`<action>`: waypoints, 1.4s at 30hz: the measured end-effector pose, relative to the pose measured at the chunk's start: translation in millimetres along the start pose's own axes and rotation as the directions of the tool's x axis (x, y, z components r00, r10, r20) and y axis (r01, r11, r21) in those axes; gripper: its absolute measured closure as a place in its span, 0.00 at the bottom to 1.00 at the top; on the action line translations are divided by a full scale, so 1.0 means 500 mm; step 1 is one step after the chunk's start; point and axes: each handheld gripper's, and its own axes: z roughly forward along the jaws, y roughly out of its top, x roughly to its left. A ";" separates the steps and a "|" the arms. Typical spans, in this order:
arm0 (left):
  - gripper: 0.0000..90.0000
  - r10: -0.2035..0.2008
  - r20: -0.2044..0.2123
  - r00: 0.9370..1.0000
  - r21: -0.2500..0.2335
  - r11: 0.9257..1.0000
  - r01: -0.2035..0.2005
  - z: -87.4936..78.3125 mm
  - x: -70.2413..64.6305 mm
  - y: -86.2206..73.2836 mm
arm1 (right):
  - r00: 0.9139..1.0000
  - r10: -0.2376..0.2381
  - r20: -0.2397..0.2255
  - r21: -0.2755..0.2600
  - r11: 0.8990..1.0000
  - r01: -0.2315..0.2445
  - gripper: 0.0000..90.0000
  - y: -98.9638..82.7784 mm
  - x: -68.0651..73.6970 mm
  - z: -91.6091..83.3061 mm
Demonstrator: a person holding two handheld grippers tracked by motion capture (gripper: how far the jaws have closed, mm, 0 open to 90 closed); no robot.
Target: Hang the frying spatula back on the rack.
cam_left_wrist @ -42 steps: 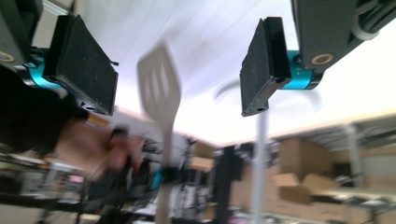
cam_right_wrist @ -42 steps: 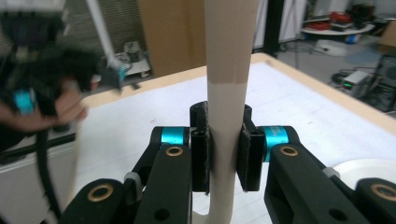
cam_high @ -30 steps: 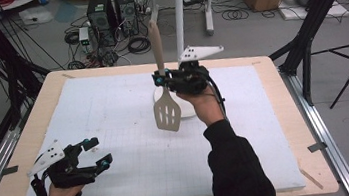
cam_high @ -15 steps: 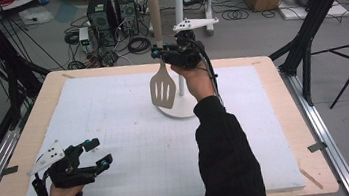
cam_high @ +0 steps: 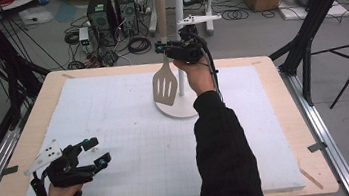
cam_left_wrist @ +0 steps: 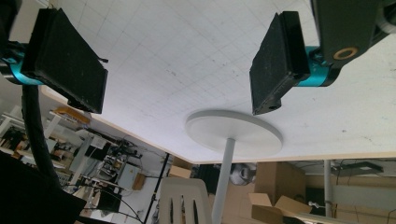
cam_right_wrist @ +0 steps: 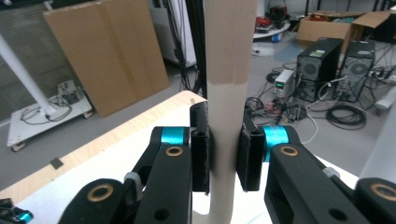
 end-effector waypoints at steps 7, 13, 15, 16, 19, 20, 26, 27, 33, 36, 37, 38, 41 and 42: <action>0.22 -0.008 0.000 1.000 -0.006 1.000 0.008 -0.003 0.002 0.001 | 1.000 -0.007 0.000 -0.010 1.000 0.007 0.88 0.005 -0.004 0.000; 0.22 -0.015 0.006 1.000 -0.008 1.000 0.015 -0.002 0.002 0.001 | 1.000 -0.012 -0.004 0.009 1.000 0.012 0.88 0.010 0.007 0.014; 0.22 -0.015 0.009 1.000 -0.008 1.000 0.015 -0.002 0.001 0.001 | 1.000 -0.006 0.003 0.018 1.000 0.006 0.88 0.011 0.008 0.021; 0.22 -0.012 0.009 1.000 -0.009 1.000 0.012 -0.003 0.002 0.001 | 1.000 0.000 0.009 0.019 1.000 0.000 0.88 0.011 0.008 0.023; 0.22 -0.016 0.010 1.000 -0.012 1.000 0.016 -0.004 0.002 0.001 | 1.000 0.018 0.014 0.008 1.000 -0.018 0.88 0.014 0.008 0.025; 0.22 -0.022 0.011 1.000 -0.017 1.000 0.022 -0.004 0.003 0.001 | 1.000 0.016 0.012 0.008 1.000 -0.017 0.88 0.015 0.007 0.025; 0.22 -0.017 0.011 1.000 -0.016 1.000 0.018 -0.005 0.003 0.002 | 0.999 0.038 0.030 0.013 0.999 -0.038 0.88 0.018 0.005 0.024; 0.22 -0.016 0.014 1.000 -0.015 1.000 0.016 -0.005 0.003 0.002 | 0.998 0.043 0.037 0.016 0.999 -0.044 0.88 0.017 0.004 0.025; 0.22 -0.017 0.013 1.000 -0.015 1.000 0.018 -0.005 0.002 0.001 | 0.997 0.039 0.064 0.026 0.999 -0.040 0.88 0.012 0.000 0.023; 0.22 -0.018 0.013 1.000 -0.014 1.000 0.018 -0.005 0.001 0.001 | 0.995 0.037 0.098 0.023 0.999 -0.040 0.87 0.008 -0.001 0.021; 0.22 -0.017 0.011 1.000 -0.013 1.000 0.017 -0.006 0.001 0.002 | 0.993 0.035 0.109 0.018 0.999 -0.037 0.87 0.007 -0.003 0.020; 0.22 -0.017 0.012 1.000 -0.017 1.000 0.017 -0.005 0.001 0.002 | 0.992 0.036 0.117 0.014 0.999 -0.038 0.87 0.006 -0.003 0.019; 0.22 -0.018 0.010 1.000 -0.017 1.000 0.018 -0.006 0.002 0.001 | 0.991 0.033 0.128 -0.005 0.999 -0.033 0.87 0.002 -0.004 0.017; 0.22 -0.019 0.010 1.000 -0.015 1.000 0.019 -0.007 0.002 0.002 | 0.991 0.035 0.129 -0.012 0.999 -0.034 0.87 0.001 -0.004 0.016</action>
